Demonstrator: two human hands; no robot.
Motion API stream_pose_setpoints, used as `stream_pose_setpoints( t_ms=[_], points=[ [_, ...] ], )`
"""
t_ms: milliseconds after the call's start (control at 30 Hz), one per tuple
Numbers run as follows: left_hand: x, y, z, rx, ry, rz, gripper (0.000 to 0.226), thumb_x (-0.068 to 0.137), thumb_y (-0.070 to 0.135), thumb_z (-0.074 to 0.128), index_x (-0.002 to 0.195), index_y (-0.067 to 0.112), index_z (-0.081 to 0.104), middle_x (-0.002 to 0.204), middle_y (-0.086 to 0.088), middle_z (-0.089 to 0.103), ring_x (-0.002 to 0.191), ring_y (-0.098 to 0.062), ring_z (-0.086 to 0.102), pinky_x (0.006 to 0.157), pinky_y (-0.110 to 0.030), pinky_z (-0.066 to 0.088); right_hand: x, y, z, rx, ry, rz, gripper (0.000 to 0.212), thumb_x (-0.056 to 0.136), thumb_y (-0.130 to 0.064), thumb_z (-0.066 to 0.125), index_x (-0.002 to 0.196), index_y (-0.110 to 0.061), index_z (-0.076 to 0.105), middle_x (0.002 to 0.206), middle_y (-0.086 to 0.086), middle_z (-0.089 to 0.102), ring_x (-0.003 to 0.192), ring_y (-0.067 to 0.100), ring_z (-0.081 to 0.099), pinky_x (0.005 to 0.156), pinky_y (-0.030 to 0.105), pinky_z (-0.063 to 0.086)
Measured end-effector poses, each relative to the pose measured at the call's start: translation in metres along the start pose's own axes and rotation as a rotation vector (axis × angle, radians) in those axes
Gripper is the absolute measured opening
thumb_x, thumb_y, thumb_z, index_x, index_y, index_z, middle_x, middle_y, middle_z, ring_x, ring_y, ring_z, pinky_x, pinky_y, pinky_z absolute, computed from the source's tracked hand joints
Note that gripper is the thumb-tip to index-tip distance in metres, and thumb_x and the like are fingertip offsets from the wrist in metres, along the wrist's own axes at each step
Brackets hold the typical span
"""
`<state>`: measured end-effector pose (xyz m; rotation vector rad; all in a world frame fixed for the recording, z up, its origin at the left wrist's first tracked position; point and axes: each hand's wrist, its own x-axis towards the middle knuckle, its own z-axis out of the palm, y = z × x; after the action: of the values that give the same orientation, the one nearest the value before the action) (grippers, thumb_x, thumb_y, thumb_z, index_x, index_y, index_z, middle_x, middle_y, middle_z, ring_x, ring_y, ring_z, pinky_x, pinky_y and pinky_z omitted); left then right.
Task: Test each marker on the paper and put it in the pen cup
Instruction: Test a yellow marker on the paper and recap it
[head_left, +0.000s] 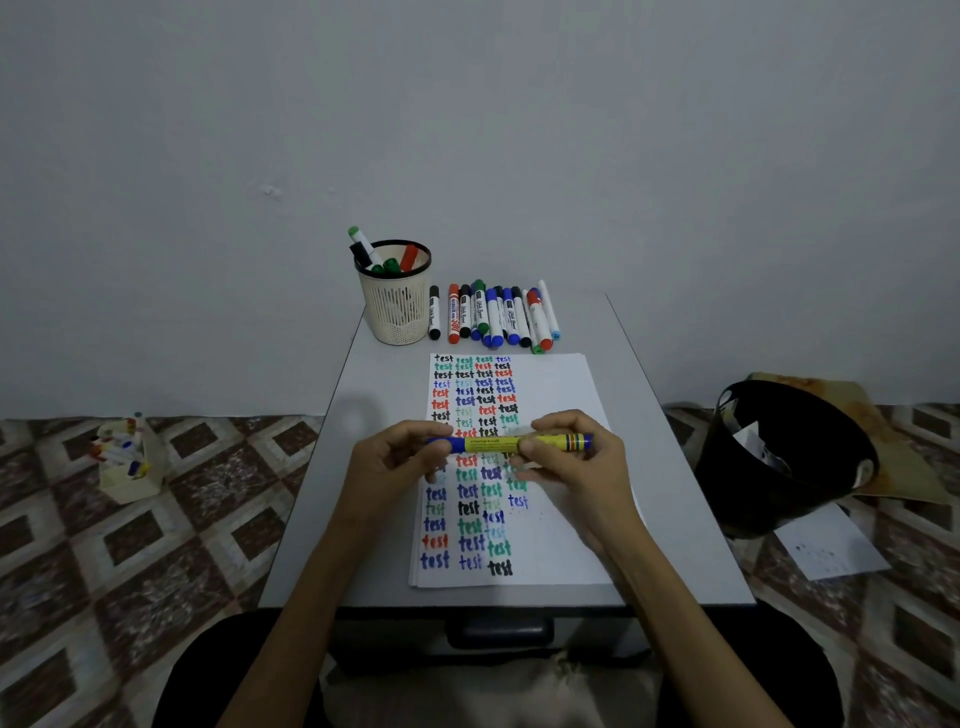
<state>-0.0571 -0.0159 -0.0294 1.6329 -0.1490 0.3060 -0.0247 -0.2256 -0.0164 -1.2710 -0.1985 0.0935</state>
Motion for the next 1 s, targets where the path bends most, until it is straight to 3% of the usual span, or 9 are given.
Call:
stream_pose_setpoints(
  t_ms=[100, 267, 400, 500, 700, 800, 900, 1000],
  points=[
    [-0.002, 0.0, -0.001, -0.007, 0.02, -0.002, 0.022, 0.077, 0.019, 0.063, 0.093, 0.005, 0.068, 0.068, 0.004, 0.068, 0.061, -0.01, 0.06, 0.062, -0.02, 0.051, -0.001, 0.008, 0.0, -0.195, 0.01, -0.095, 0.013, 0.074, 0.001, 0.077, 0.085, -0.002, 0.07, 0.08, 0.017, 0.07, 0.07, 0.026, 0.067, 0.062, 0.033, 0.057],
    [-0.005, 0.0, -0.006, -0.021, 0.028, -0.007, 0.019, 0.074, 0.017, 0.065, 0.09, 0.007, 0.069, 0.084, 0.002, 0.072, 0.071, -0.01, 0.065, 0.064, -0.021, 0.053, -0.001, 0.013, -0.001, -0.215, -0.081, -0.086, 0.011, 0.076, -0.006, 0.078, 0.083, -0.014, 0.076, 0.085, 0.014, 0.072, 0.084, 0.032, 0.067, 0.077, 0.047, 0.057],
    [-0.007, 0.0, -0.006, -0.018, 0.017, 0.025, 0.017, 0.074, 0.013, 0.065, 0.09, 0.007, 0.07, 0.086, 0.0, 0.072, 0.08, -0.012, 0.067, 0.066, -0.022, 0.054, -0.001, 0.011, 0.0, -0.193, -0.088, -0.065, 0.008, 0.077, -0.002, 0.075, 0.084, -0.006, 0.074, 0.08, 0.012, 0.072, 0.072, 0.021, 0.066, 0.066, 0.036, 0.056],
    [-0.007, -0.001, -0.007, -0.024, 0.002, 0.048, 0.014, 0.076, 0.011, 0.065, 0.087, 0.015, 0.071, 0.089, -0.004, 0.071, 0.089, -0.019, 0.067, 0.068, -0.024, 0.056, -0.001, 0.01, 0.001, -0.164, -0.093, -0.065, 0.011, 0.077, 0.001, 0.073, 0.087, 0.004, 0.07, 0.065, 0.01, 0.068, 0.054, 0.015, 0.061, 0.054, 0.025, 0.05],
    [-0.006, -0.004, -0.009, 0.024, -0.015, 0.123, 0.013, 0.081, 0.021, 0.071, 0.091, 0.014, 0.069, 0.093, -0.004, 0.07, 0.095, -0.023, 0.066, 0.074, -0.031, 0.057, -0.001, 0.009, 0.003, -0.046, -0.13, -0.035, 0.016, 0.079, 0.004, 0.069, 0.09, 0.014, 0.064, 0.057, 0.018, 0.062, 0.041, 0.02, 0.058, 0.043, 0.025, 0.049],
    [-0.005, -0.005, -0.008, 0.046, 0.024, 0.133, 0.014, 0.082, 0.02, 0.069, 0.092, 0.009, 0.069, 0.092, -0.002, 0.07, 0.09, -0.02, 0.067, 0.07, -0.026, 0.056, 0.001, 0.012, 0.002, -0.086, -0.139, -0.039, 0.019, 0.077, -0.008, 0.073, 0.088, 0.007, 0.068, 0.061, 0.017, 0.063, 0.045, 0.022, 0.058, 0.046, 0.028, 0.05],
    [-0.003, -0.007, -0.005, 0.062, 0.075, 0.149, 0.02, 0.081, 0.029, 0.068, 0.093, 0.013, 0.068, 0.093, -0.002, 0.07, 0.09, -0.021, 0.067, 0.07, -0.029, 0.057, 0.004, 0.018, 0.001, -0.167, -0.095, -0.13, 0.021, 0.075, -0.019, 0.081, 0.088, -0.005, 0.073, 0.079, 0.016, 0.068, 0.07, 0.034, 0.065, 0.064, 0.046, 0.057],
    [-0.001, -0.008, -0.005, 0.096, 0.123, 0.185, 0.017, 0.083, 0.026, 0.067, 0.093, 0.012, 0.068, 0.092, 0.0, 0.069, 0.088, -0.017, 0.067, 0.07, -0.025, 0.055, 0.008, 0.025, 0.004, -0.458, -0.011, -0.343, 0.016, 0.071, -0.017, 0.083, 0.084, -0.012, 0.076, 0.082, 0.003, 0.068, 0.077, 0.02, 0.065, 0.065, 0.042, 0.056]
  ],
)
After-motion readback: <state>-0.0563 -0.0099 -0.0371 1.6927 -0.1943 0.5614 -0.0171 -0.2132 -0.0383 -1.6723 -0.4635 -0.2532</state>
